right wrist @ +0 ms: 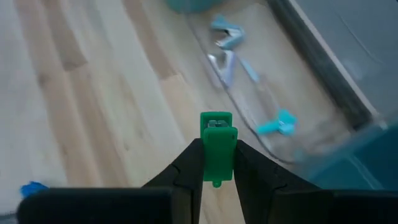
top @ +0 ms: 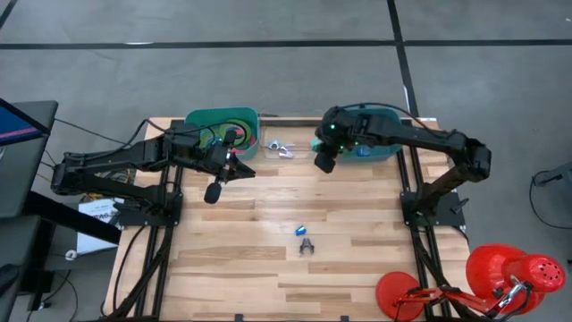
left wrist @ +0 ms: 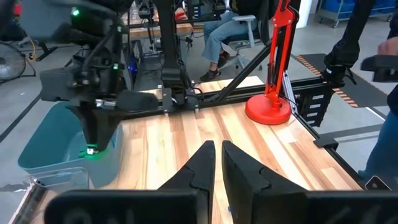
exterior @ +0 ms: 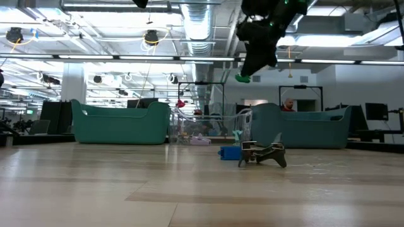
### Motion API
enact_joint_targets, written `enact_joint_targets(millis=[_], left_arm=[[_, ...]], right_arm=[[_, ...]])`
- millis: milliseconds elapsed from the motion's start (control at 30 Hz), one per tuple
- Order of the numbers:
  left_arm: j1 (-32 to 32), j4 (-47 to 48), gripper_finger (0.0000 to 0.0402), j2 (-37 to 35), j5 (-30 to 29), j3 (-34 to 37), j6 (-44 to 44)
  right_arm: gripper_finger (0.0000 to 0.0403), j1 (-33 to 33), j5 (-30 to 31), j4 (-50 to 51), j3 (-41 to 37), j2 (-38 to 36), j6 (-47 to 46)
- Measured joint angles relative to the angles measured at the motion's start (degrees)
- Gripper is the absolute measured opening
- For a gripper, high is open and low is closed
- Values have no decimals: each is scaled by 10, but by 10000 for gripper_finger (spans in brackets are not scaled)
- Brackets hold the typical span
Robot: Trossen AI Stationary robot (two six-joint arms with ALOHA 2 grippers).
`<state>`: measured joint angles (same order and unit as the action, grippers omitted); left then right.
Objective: Pick and place Stapler, Stapler remover, tape
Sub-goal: Put the green stapler into the dark blue bin, then put the blue stapler into the dark blue bin
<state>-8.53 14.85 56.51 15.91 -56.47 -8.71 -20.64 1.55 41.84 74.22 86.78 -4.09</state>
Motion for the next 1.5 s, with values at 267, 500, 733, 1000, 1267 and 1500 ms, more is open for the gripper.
enact_joint_targets(millis=[267,500,733,1000,1267,1500], left_arm=[[0,-5,21,0,0,0,0],[0,-10,21,0,0,0,0],[0,-14,21,0,0,0,0],[0,-21,21,0,0,0,0],[0,-24,21,0,0,0,0],[0,-26,21,0,0,0,0]], right_arm=[[66,-71,17,76,-6,0,-12],[66,-125,47,119,-6,0,-35],[66,-156,47,132,-7,7,-55],[66,-160,47,130,-7,6,-56],[95,-160,45,130,-7,6,-52],[185,-158,45,130,-7,6,-50]])
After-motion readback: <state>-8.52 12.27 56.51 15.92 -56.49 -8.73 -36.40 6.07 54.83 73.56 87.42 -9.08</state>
